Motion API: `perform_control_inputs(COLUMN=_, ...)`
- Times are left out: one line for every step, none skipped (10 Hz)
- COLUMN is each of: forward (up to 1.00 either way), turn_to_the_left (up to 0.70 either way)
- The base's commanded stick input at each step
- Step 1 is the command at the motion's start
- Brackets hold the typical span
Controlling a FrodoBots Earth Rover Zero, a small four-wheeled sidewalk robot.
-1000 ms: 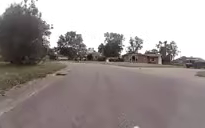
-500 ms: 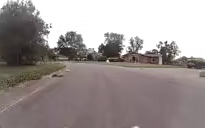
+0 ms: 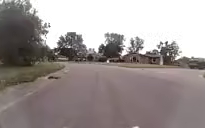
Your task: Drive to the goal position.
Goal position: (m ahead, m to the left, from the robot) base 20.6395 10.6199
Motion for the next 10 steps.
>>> perform_control_inputs(forward=0.7, turn_to_the_left=0.0)
perform_control_inputs(forward=0.7, turn_to_the_left=0.0)
perform_control_inputs(forward=0.7, turn_to_the_left=0.0)
perform_control_inputs(forward=0.7, turn_to_the_left=0.0)
perform_control_inputs(forward=0.7, turn_to_the_left=0.0)
perform_control_inputs(forward=0.7, turn_to_the_left=0.0)
perform_control_inputs(forward=0.7, turn_to_the_left=0.0)
perform_control_inputs(forward=0.7, turn_to_the_left=0.0)
perform_control_inputs(forward=0.7, turn_to_the_left=0.0)
perform_control_inputs(forward=0.7, turn_to_the_left=0.0)
